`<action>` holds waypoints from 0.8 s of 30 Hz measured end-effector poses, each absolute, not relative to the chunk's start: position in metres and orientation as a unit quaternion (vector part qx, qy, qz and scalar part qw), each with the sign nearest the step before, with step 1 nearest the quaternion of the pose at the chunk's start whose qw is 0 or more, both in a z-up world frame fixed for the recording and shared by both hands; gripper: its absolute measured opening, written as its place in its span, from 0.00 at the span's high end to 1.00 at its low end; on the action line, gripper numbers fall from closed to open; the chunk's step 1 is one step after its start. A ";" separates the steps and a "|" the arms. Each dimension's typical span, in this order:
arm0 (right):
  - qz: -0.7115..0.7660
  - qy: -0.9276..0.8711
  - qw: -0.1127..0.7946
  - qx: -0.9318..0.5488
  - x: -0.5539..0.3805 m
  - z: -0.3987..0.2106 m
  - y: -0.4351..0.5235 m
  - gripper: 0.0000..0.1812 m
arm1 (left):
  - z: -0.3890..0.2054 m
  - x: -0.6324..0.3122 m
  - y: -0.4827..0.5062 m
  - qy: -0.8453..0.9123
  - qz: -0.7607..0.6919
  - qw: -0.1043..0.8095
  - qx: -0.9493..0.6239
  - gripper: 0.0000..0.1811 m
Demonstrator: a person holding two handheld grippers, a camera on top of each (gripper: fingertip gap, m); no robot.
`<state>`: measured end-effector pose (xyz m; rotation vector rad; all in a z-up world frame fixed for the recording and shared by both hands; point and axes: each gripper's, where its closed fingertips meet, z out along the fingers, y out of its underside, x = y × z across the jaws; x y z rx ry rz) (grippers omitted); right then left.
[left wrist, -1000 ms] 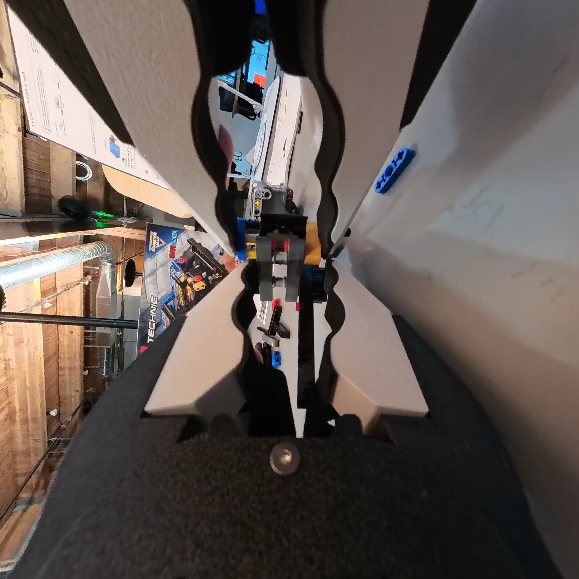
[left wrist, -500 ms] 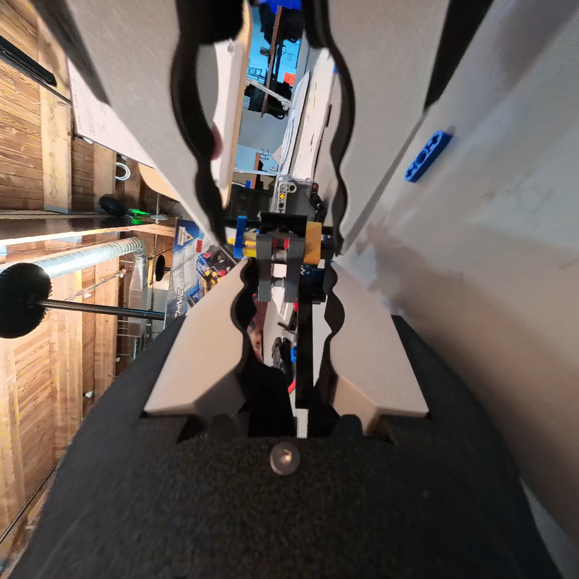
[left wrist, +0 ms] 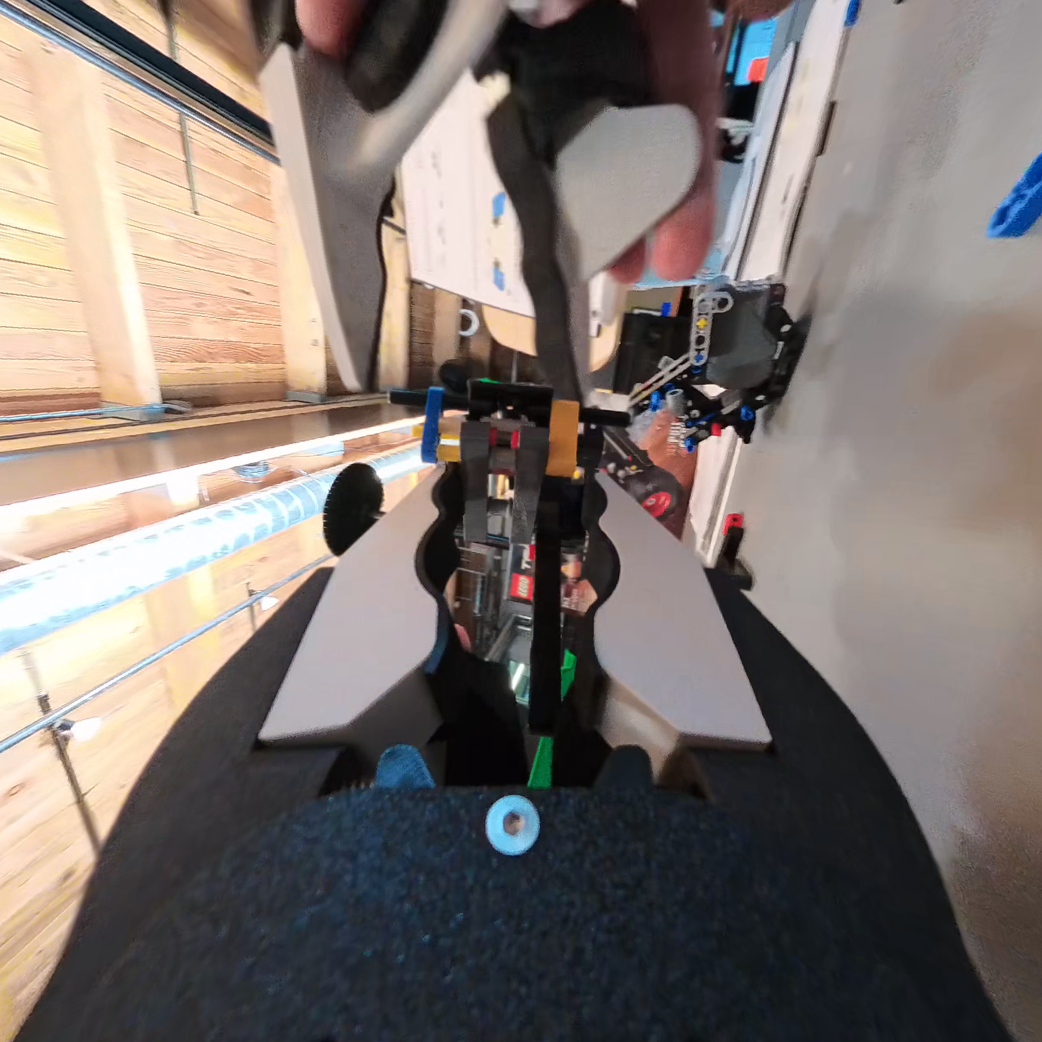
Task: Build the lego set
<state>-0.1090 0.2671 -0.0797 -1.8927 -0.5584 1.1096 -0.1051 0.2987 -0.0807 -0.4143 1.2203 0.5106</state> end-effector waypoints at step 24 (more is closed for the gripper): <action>0.600 0.131 0.428 -0.662 -0.091 -0.085 0.308 0.65 | -0.080 -0.094 0.332 0.543 0.353 0.722 -0.241 0.78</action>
